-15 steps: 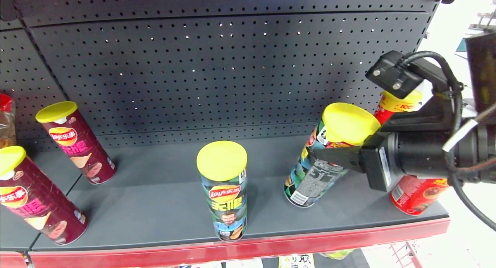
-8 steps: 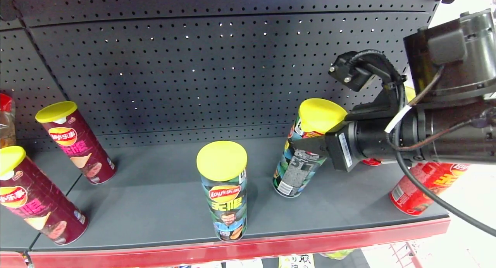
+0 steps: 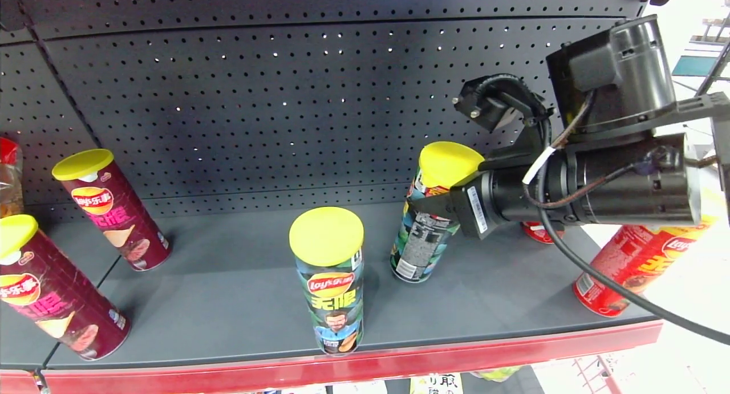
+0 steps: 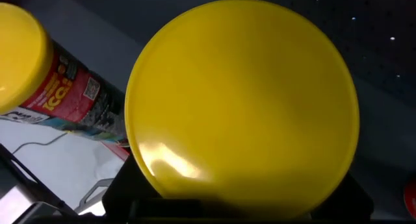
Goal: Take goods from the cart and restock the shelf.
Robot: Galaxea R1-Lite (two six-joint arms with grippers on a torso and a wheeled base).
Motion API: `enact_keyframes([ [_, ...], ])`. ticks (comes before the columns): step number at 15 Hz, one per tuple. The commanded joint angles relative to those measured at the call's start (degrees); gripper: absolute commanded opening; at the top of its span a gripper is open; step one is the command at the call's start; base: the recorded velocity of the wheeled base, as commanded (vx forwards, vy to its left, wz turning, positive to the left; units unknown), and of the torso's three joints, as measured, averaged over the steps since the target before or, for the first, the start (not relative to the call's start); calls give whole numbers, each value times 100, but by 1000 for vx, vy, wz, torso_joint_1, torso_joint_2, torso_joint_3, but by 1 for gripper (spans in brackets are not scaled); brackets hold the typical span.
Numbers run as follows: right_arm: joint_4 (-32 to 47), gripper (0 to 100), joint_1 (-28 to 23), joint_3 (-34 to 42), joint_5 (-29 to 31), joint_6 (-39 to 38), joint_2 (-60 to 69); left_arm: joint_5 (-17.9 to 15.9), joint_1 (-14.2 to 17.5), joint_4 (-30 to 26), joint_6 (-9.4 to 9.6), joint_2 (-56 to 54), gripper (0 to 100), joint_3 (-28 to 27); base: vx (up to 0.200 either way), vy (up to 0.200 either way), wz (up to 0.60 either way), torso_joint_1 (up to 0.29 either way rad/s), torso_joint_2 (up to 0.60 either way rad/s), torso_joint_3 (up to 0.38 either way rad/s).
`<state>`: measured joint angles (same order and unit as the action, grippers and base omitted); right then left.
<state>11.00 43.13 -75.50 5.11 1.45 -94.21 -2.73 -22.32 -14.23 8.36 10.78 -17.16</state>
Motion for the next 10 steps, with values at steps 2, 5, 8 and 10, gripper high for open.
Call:
enact_keyframes([
  [2, 8, 0, -6, -88, -10, 13, -177, 9, 0, -1, -1, -32, 100, 3, 0, 0, 0, 0, 0, 0],
  [5, 43, 0, -42, -466, -10, 31, -572, 9, 0, -1, -1, -32, 100, -24, 0, 0, 0, 0, 0, 0],
  [8, 43, 0, -94, -747, -10, 40, -862, 18, 0, -1, -1, -23, 100, -33, 0, 0, 0, 0, 0, 0],
  [10, 43, 0, -138, -923, -10, 31, -1003, 18, 0, -1, -1, -32, 100, -15, 0, 0, 0, 0, 0, 0],
])
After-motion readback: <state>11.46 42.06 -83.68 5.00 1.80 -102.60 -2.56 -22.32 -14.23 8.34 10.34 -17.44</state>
